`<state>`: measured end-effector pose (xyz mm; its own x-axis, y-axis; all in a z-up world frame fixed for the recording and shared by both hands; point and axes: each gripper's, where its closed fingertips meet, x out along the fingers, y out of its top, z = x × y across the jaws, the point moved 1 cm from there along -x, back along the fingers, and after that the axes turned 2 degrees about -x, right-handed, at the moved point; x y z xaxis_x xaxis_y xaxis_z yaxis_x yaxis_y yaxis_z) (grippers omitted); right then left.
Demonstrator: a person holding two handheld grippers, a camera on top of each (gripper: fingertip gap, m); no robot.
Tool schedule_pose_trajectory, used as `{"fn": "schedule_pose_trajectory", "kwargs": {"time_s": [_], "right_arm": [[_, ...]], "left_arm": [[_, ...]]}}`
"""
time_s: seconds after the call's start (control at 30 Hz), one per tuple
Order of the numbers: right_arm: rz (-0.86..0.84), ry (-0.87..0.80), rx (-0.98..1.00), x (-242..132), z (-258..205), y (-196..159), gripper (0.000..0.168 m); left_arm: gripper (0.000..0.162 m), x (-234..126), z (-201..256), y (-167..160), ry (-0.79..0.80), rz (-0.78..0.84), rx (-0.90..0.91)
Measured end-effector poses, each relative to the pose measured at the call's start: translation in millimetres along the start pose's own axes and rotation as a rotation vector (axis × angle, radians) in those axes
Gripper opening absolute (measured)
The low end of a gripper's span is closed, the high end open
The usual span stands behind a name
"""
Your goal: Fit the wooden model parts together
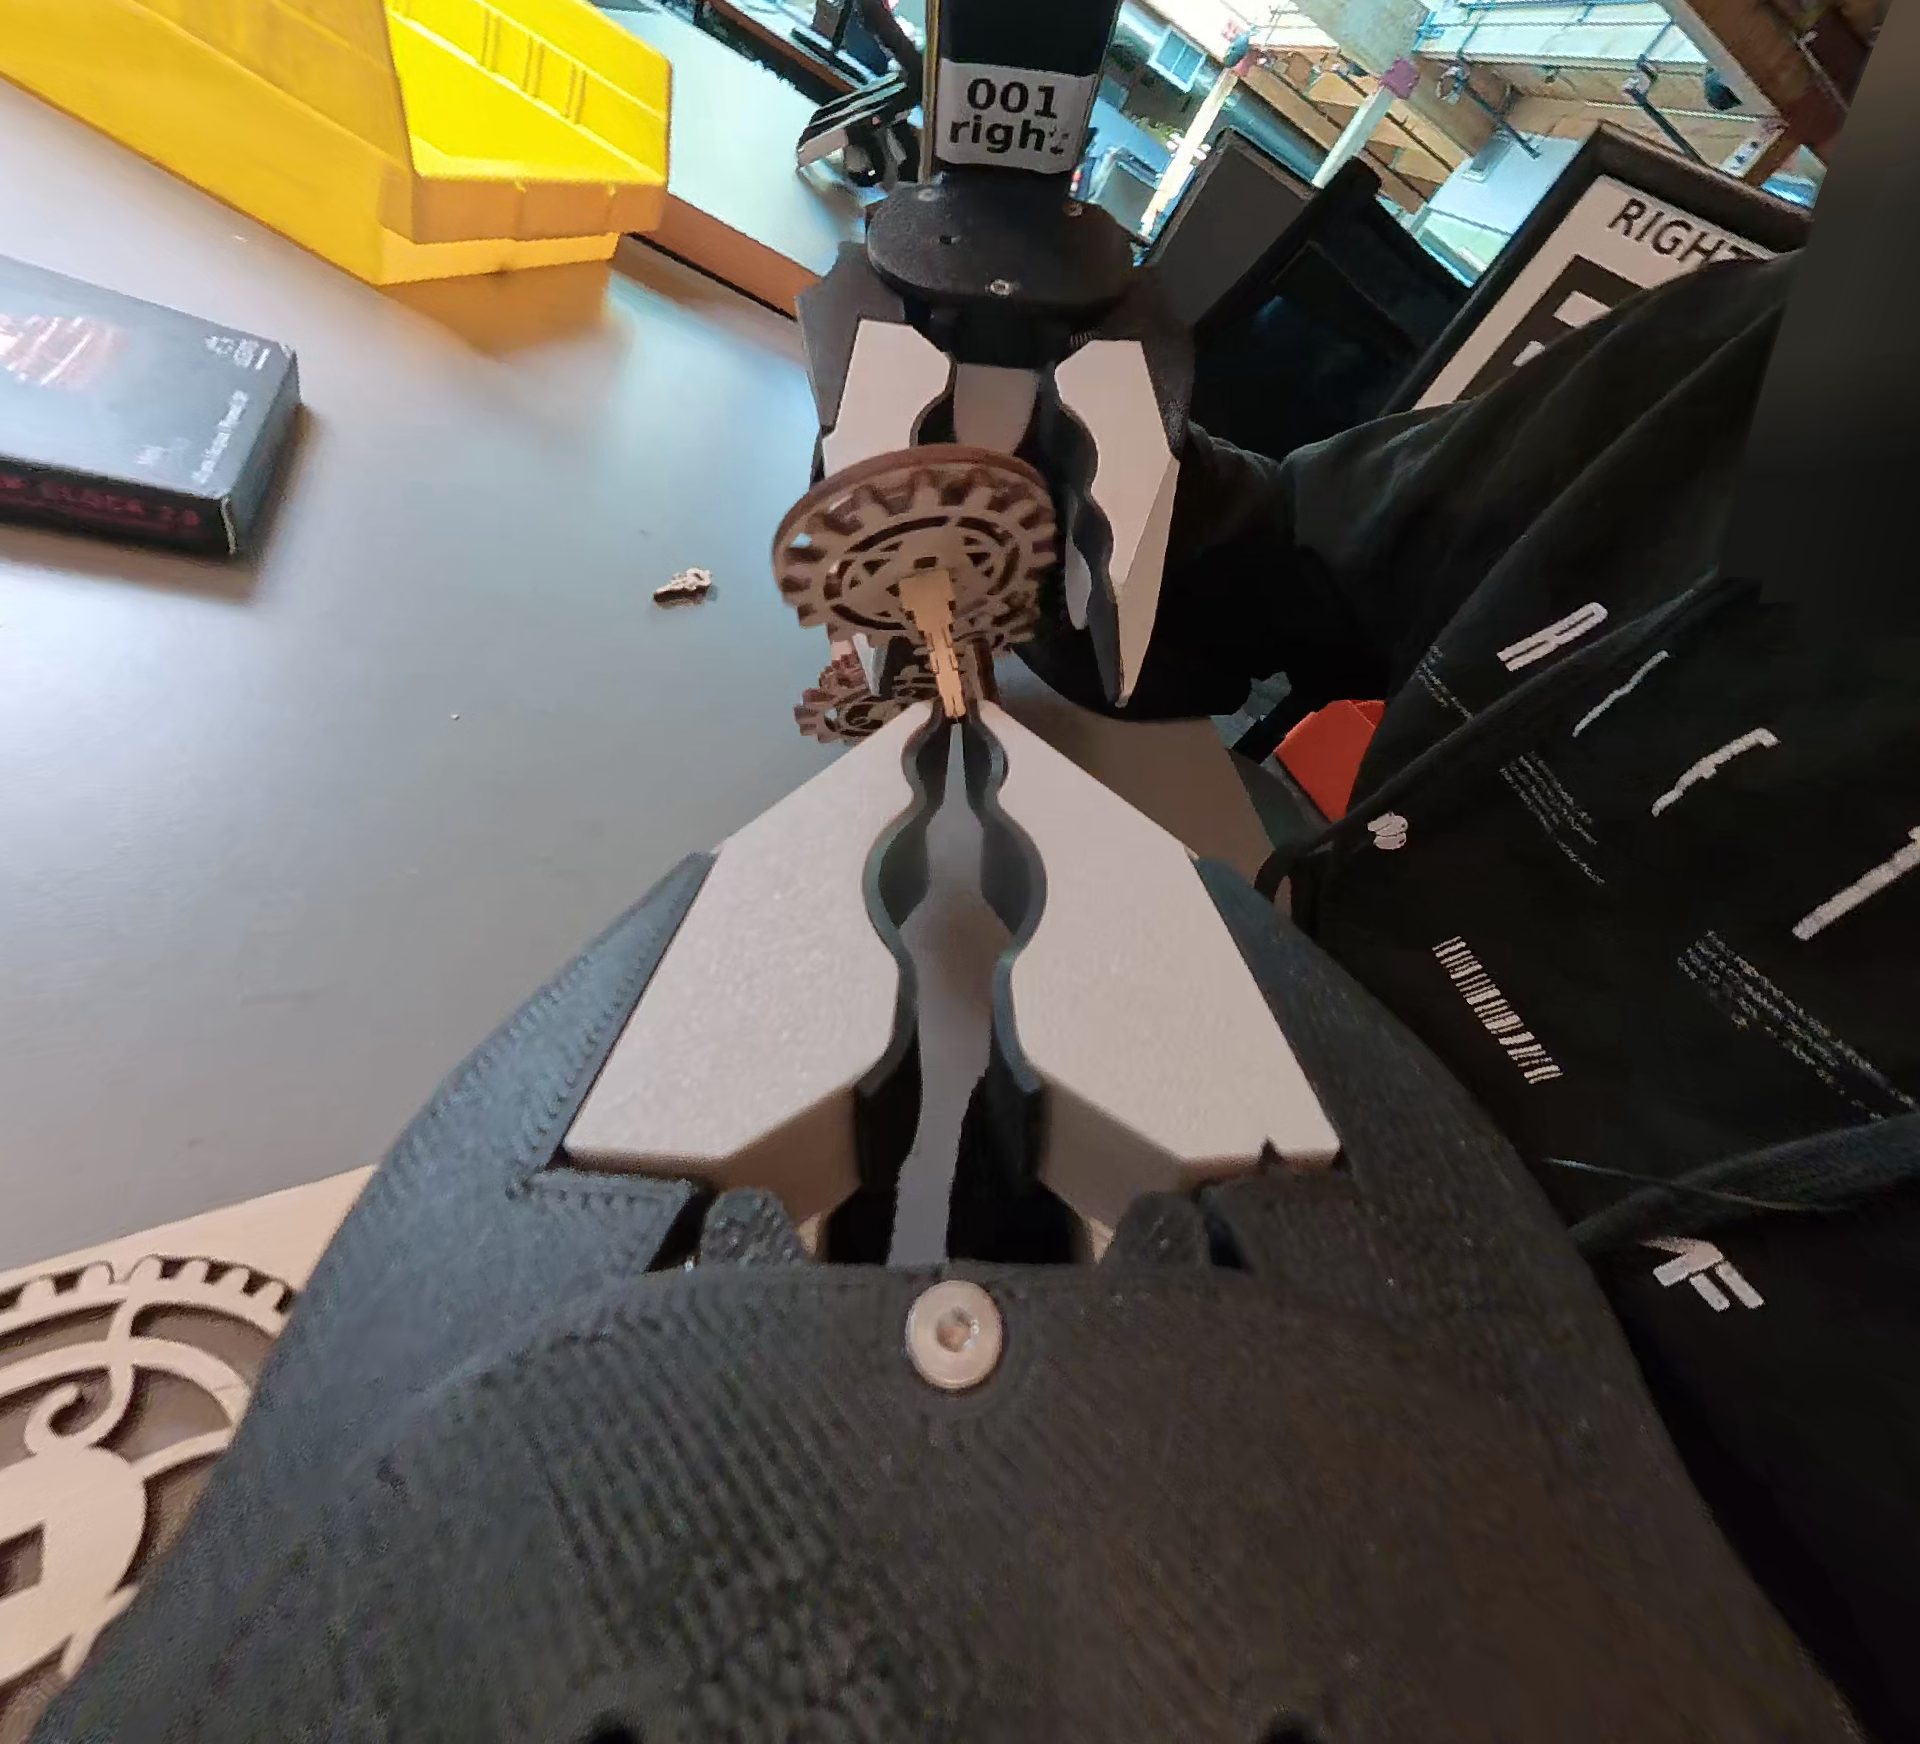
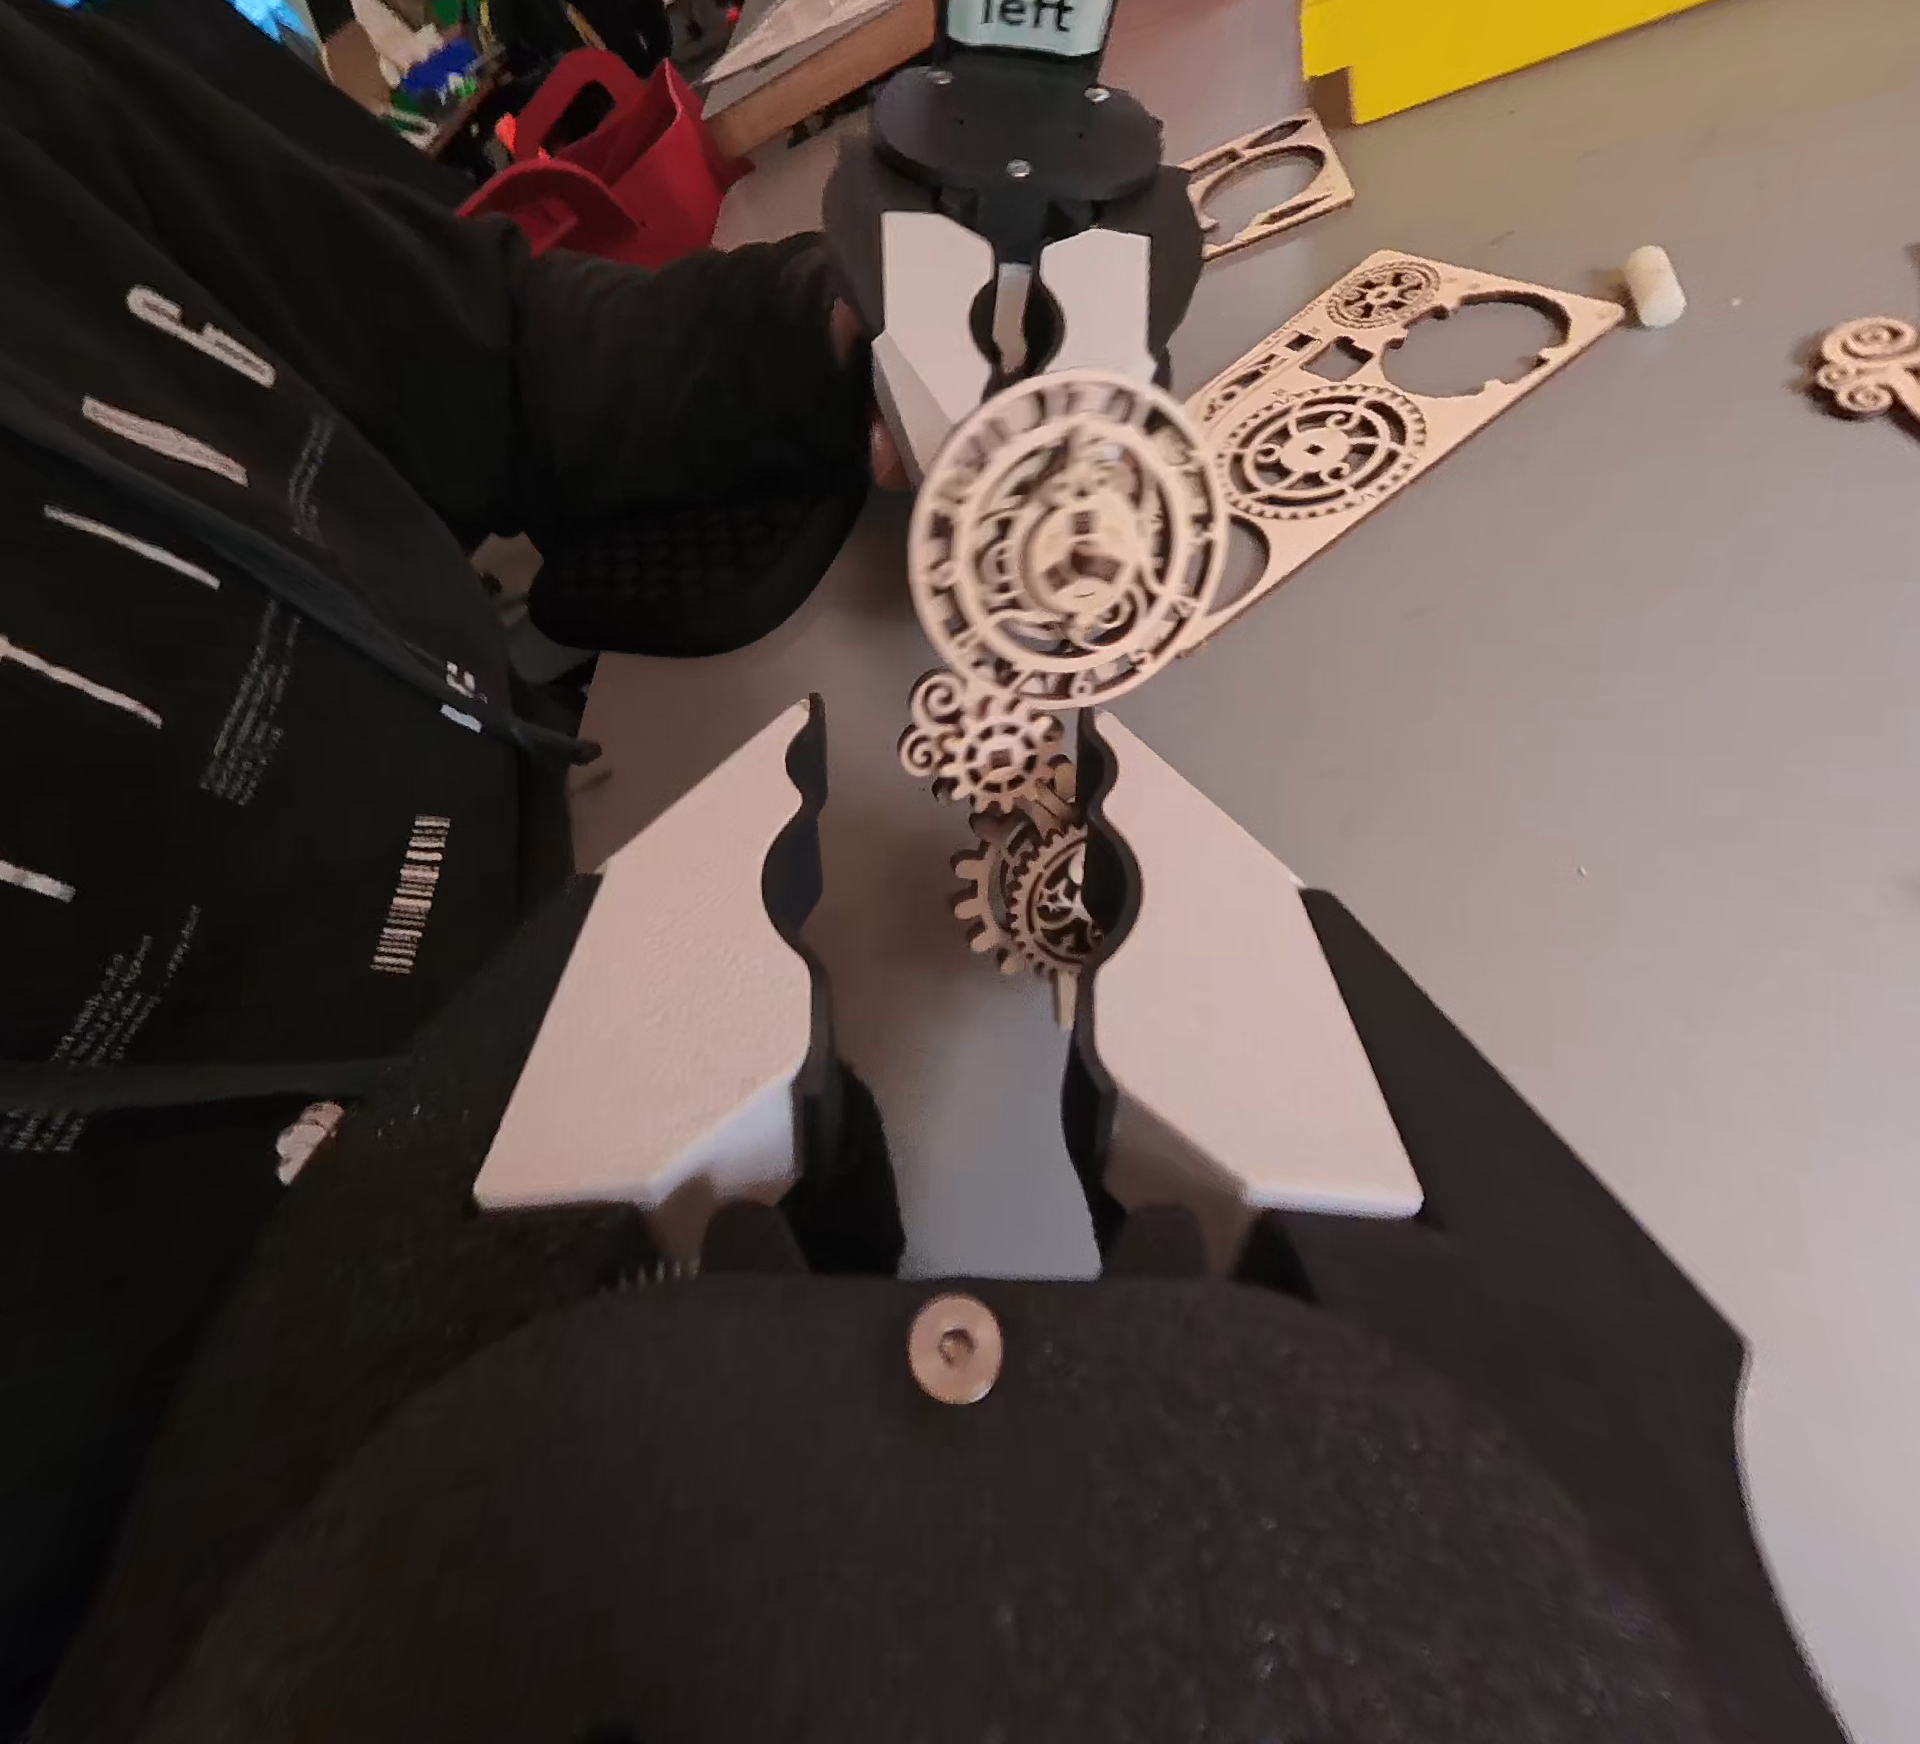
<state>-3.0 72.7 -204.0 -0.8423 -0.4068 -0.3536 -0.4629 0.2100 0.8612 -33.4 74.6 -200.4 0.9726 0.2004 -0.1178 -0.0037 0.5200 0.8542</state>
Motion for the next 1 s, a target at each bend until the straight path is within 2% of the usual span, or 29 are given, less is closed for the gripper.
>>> {"fn": "schedule_pose_trajectory", "kwargs": {"time_s": [0.1, 0.2, 0.37, 0.53, 0.83, 1.0], "right_arm": [[0.045, 0.022, 0.098, -0.6, 7.7, 1.5, 0.041], [0.055, 0.002, 0.090, -1.0, 13.5, 1.5, 0.039], [0.094, 0.045, 0.098, -2.1, 12.4, 5.1, 0.048], [0.145, 0.071, 0.109, -8.7, 19.0, 8.1, 0.049], [0.144, 0.083, 0.032, -4.1, 15.0, 8.5, 0.048], [0.077, -0.027, -0.090, -2.0, 16.5, 4.8, 0.047]], "left_arm": [[0.000, 1.5, -4.2, 2.1, 0.019, 0.011, -0.080], [0.000, 2.9, -5.6, 1.5, 0.024, 0.008, -0.120], [0.000, 4.0, -4.2, 2.4, 0.009, 0.007, -0.159], [0.000, 5.5, -2.3, -0.3, 0.002, -0.016, -0.166], [0.001, 10.0, 5.7, -4.7, -0.018, -0.052, -0.120], [0.002, 7.7, 3.5, -2.7, -0.015, -0.035, -0.127]]}}
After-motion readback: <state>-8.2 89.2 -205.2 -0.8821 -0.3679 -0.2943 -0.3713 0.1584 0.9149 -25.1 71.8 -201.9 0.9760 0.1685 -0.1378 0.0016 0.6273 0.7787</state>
